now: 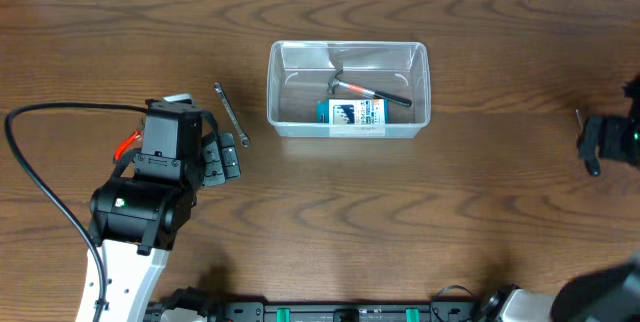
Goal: Pack container
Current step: 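Move the right gripper to the small yellow screwdriver and grasp it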
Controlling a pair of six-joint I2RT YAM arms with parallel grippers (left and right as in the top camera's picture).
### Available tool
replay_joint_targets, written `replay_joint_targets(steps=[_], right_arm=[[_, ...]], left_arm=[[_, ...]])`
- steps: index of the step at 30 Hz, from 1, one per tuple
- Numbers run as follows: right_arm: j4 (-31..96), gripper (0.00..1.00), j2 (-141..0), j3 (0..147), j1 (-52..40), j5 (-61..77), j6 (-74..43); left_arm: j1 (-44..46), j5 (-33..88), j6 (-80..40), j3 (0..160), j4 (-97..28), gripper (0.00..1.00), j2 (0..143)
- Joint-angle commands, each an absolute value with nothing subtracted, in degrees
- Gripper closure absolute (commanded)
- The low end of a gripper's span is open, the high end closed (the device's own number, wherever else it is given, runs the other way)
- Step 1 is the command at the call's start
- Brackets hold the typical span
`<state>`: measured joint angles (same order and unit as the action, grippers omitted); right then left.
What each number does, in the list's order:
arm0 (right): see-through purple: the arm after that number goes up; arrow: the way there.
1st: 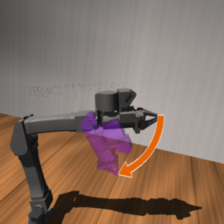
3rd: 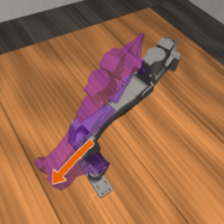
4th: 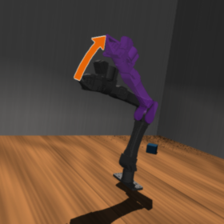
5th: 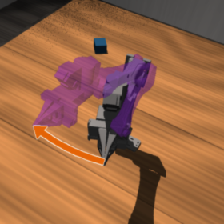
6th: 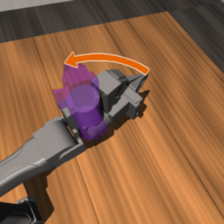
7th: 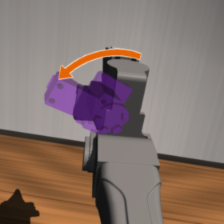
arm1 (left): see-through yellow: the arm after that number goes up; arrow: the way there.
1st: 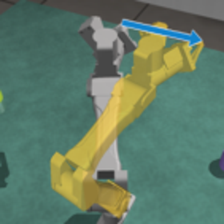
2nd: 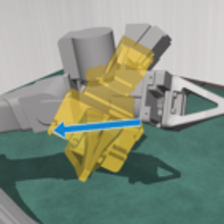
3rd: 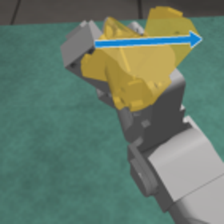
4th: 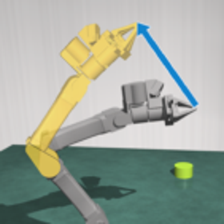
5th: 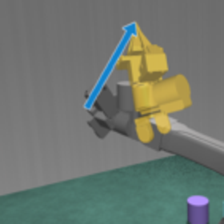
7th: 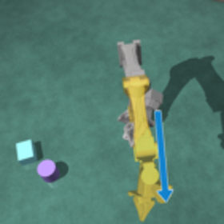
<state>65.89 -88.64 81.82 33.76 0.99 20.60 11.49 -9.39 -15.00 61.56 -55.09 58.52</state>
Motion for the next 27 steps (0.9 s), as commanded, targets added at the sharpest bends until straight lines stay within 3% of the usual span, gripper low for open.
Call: replay_joint_targets(steps=[1,11,27], right_arm=[[63.07,0.01,-95.81,83.50,34.24,-2.96,24.36],[55.13,0.01,-108.92,83.85,34.11,-5.58,25.41],[49.19,0.01,-118.89,83.94,33.98,-1.08,28.18]], left_arm=[[11.70,-9.67,-14.68,61.93,-55.20,0.02,58.85],[11.70,-9.67,-14.70,61.93,-55.61,0.02,59.55],[11.70,-9.67,-14.70,61.93,-55.18,0.02,61.87]])
